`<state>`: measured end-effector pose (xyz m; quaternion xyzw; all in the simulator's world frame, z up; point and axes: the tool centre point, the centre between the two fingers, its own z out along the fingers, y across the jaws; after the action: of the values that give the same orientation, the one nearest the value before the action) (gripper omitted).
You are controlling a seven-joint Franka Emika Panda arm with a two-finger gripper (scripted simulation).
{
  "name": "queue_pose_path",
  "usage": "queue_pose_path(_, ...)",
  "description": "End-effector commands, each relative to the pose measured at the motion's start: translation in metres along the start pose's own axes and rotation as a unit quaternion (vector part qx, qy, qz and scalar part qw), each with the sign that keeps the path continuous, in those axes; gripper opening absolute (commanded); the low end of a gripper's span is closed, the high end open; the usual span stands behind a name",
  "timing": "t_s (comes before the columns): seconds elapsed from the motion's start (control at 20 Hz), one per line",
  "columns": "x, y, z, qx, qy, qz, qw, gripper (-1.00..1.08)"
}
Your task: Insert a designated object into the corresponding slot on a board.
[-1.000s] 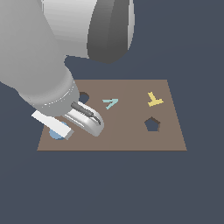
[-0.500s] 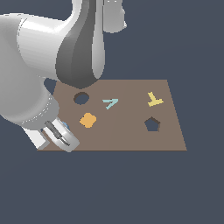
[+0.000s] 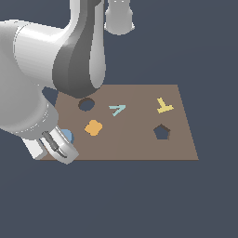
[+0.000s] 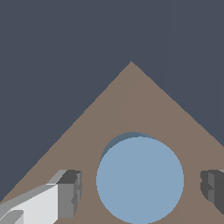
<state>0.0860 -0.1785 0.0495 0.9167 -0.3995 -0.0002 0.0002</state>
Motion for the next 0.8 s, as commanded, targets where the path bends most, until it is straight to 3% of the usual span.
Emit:
queue_pose_path(0.0,0.0,0.0,0.0,0.0,0.0,0.0,1.0,1.0)
queue_pose_path(0.45,-0.001,0.0,0.02,0.0,0.0,-0.001,1.0,1.0)
queue_pose_path(0.5,-0.001,0.0,0.02,0.0,0.0,-0.001,1.0,-1.0)
queue_pose_path(0.75,-0.001,0.0,0.02,0.0,0.0,-0.001,1.0,-1.0)
